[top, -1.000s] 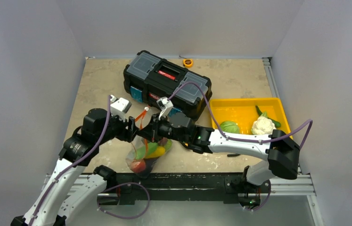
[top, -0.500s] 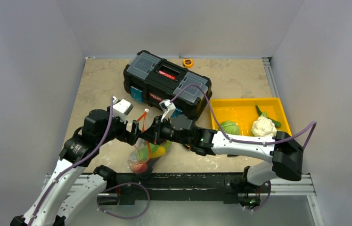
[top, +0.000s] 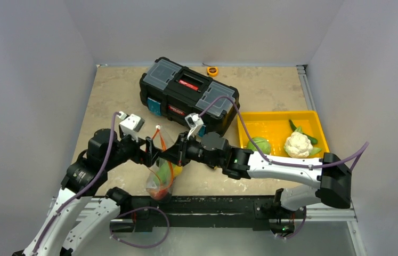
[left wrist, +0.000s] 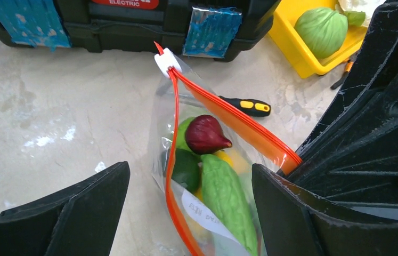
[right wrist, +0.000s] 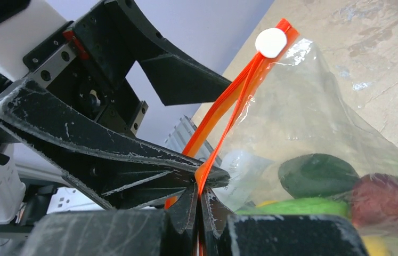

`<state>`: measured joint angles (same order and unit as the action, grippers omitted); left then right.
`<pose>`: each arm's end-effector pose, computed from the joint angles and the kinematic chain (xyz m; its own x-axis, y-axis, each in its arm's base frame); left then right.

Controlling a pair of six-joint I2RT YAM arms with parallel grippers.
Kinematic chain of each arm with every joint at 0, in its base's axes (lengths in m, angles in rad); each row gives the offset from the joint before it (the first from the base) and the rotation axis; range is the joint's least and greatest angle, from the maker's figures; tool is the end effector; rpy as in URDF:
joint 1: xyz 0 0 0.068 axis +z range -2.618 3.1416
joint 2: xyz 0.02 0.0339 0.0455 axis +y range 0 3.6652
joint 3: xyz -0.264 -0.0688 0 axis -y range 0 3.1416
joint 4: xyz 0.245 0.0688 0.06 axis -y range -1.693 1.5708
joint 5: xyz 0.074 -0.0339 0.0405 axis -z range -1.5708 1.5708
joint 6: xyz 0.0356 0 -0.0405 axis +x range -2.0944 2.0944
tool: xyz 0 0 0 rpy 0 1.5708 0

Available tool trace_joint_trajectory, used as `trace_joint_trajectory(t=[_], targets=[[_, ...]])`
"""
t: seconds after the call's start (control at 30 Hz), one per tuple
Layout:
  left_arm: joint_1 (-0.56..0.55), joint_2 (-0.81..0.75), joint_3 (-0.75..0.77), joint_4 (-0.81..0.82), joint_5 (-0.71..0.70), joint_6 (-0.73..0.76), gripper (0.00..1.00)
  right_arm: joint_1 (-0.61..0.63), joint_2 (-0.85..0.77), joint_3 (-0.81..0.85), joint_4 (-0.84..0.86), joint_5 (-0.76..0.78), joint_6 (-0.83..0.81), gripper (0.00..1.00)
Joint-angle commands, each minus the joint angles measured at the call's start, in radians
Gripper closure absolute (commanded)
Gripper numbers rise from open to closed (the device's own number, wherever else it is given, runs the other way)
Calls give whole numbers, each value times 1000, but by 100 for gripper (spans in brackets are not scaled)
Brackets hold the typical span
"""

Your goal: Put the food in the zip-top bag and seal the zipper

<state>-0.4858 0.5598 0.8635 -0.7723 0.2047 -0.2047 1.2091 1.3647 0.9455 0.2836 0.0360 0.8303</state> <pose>0.0932 -0.0574 0.3350 -0.5166 0.0477 -0.8549 0.5235 0.8077 -0.2713 0.1154 0.3014 0.3122 -0.7129 0.2003 -0.6721 -0.5868 0.3544 0.7281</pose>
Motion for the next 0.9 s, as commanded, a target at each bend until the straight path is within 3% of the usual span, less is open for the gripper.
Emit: trace_joint_trajectory(t=[0.0,0.27,0.33,0.47,0.53,0.67,0.87], targets=[[-36,-54,64,5,129,-222,15,-19,-17,-7,38,115,-18,100],[-37,-181,109,-157,-180,-440,16,-18,-35,-32,30,116,-30,100],[-37,-189,115,-151,-140,-433,13,-19,-36,-30,26,109,-32,100],[-37,-173,76,-43,130,-372,4,-19,-38,-14,21,133,-20,100],[-36,-140,53,-5,199,-359,0,-18,-32,9,-1,143,0,100],[-37,-52,53,-19,149,-338,0,-19,-11,44,-1,139,47,100],[-80,-44,9,42,68,-325,0,-19,0,83,-28,171,164,100]])
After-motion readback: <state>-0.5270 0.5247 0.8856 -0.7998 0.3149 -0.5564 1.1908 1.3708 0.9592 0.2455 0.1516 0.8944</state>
